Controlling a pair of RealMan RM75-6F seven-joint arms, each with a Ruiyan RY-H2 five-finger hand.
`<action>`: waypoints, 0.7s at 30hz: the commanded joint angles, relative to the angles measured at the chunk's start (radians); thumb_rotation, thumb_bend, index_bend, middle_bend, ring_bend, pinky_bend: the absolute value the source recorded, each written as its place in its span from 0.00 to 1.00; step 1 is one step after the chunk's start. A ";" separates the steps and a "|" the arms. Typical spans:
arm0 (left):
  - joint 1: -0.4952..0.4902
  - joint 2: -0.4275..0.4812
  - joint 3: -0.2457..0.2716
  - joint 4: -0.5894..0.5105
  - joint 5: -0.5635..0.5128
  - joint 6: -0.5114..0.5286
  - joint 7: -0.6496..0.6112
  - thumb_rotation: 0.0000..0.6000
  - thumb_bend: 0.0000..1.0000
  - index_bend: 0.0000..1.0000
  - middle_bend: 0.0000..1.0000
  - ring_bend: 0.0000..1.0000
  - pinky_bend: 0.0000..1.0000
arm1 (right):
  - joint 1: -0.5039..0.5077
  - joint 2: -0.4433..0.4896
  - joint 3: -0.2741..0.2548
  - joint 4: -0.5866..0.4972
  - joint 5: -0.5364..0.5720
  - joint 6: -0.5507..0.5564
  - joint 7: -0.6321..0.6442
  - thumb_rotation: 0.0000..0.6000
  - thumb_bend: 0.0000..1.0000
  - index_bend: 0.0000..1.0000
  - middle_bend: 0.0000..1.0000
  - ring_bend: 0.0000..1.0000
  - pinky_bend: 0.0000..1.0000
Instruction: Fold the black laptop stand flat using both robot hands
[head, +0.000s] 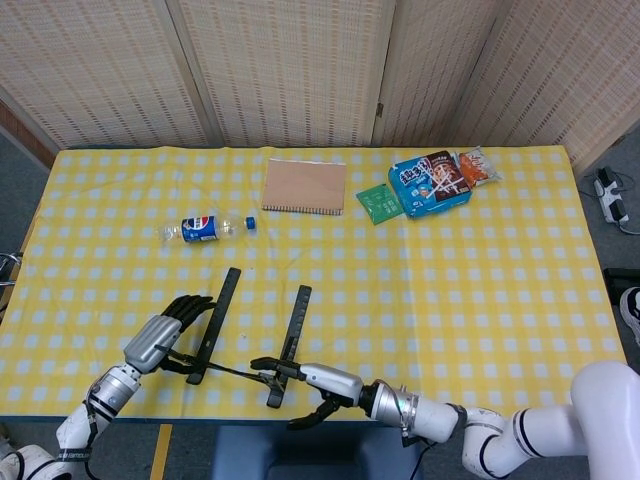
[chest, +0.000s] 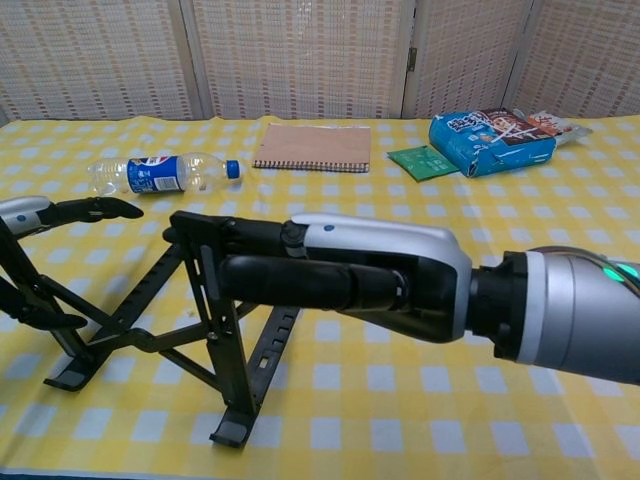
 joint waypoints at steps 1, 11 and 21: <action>-0.004 0.020 0.020 -0.004 0.000 -0.018 -0.036 1.00 0.20 0.16 0.12 0.03 0.00 | 0.001 -0.007 0.002 0.010 0.008 -0.003 0.007 0.38 0.20 0.00 0.00 0.04 0.00; 0.011 0.059 0.065 -0.008 0.012 -0.021 -0.102 1.00 0.20 0.21 0.12 0.02 0.00 | 0.002 -0.038 -0.004 0.049 0.028 -0.018 0.049 0.38 0.20 0.00 0.00 0.04 0.00; 0.017 0.063 0.073 -0.012 0.023 -0.003 -0.099 1.00 0.20 0.20 0.12 0.00 0.00 | 0.004 -0.082 -0.018 0.090 0.045 -0.034 0.192 0.38 0.20 0.00 0.00 0.04 0.00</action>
